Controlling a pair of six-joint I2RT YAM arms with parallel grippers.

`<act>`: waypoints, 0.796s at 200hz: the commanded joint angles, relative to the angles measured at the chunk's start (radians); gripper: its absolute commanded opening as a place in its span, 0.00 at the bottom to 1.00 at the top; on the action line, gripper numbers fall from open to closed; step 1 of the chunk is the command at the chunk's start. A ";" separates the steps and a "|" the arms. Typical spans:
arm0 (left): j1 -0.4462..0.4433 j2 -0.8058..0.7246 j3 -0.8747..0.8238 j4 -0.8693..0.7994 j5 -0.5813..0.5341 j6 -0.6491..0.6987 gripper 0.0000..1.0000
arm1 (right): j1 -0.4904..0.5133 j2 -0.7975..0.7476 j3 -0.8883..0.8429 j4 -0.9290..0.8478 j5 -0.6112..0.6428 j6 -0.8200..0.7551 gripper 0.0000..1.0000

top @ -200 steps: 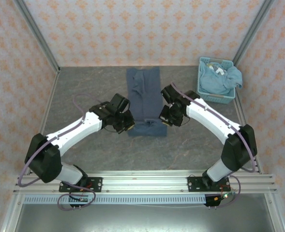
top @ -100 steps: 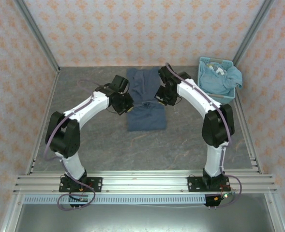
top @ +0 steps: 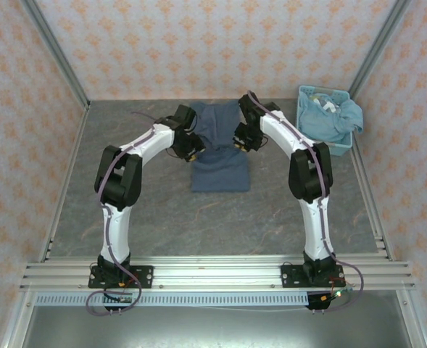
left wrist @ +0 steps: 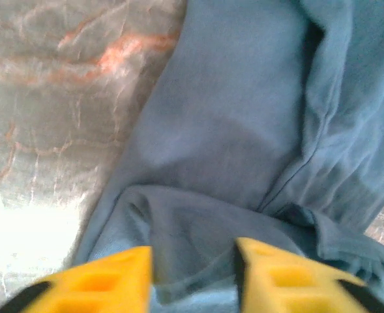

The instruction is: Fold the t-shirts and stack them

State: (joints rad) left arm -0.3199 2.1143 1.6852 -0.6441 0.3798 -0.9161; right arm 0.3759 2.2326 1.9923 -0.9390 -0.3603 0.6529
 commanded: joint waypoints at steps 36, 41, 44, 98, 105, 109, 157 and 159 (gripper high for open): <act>0.006 -0.245 -0.138 0.017 -0.077 0.024 0.55 | -0.028 -0.148 -0.082 0.050 0.057 -0.070 0.57; 0.004 -0.270 -0.182 0.030 -0.069 0.013 0.54 | -0.027 -0.170 -0.116 0.063 0.054 -0.066 0.57; 0.003 -0.286 -0.209 0.041 -0.062 0.006 0.53 | -0.027 -0.188 -0.140 0.072 0.052 -0.062 0.57; -0.092 -0.444 -0.575 0.153 0.031 -0.141 0.52 | -0.001 -0.476 -0.616 0.204 -0.036 0.000 0.56; -0.106 -0.438 -0.596 0.158 0.037 -0.150 0.53 | 0.000 -0.506 -0.670 0.228 -0.054 0.015 0.56; -0.112 -0.434 -0.605 0.158 0.037 -0.154 0.53 | 0.000 -0.521 -0.706 0.241 -0.062 0.023 0.56; -0.125 -0.340 -0.614 0.161 0.011 -0.142 0.55 | 0.006 -0.559 -0.896 0.362 -0.140 0.076 0.58; -0.124 -0.336 -0.613 0.165 0.010 -0.141 0.55 | 0.007 -0.558 -0.898 0.365 -0.140 0.078 0.58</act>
State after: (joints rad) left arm -0.4511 1.7298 1.0584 -0.5125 0.4080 -1.0504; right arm 0.3752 1.6859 1.1301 -0.6674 -0.4572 0.6884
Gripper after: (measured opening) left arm 0.553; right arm 0.574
